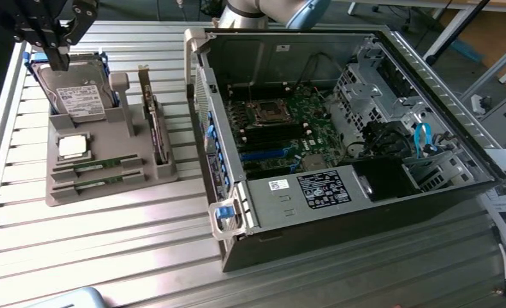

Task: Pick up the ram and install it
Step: 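Reach for the ram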

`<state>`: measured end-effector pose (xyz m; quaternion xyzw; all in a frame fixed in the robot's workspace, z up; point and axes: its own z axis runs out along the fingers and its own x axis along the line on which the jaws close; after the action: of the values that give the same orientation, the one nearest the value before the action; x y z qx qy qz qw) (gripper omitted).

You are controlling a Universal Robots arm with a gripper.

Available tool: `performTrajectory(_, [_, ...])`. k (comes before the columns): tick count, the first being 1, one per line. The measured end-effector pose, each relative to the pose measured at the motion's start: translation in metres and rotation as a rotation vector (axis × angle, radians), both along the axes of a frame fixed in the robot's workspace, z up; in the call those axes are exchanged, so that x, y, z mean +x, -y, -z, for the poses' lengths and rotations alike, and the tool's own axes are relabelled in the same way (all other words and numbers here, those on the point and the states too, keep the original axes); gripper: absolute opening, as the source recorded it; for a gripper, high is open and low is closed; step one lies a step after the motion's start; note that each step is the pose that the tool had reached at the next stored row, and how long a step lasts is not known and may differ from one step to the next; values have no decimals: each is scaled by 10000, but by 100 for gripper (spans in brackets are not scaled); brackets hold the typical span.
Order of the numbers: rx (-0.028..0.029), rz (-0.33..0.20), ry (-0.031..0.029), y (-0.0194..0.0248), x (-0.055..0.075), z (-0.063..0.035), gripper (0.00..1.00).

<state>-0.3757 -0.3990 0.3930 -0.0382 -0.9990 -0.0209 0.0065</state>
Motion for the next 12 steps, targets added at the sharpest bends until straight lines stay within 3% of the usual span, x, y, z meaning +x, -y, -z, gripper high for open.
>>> performTrajectory(12, [-2,1,0,130,0,0,11])
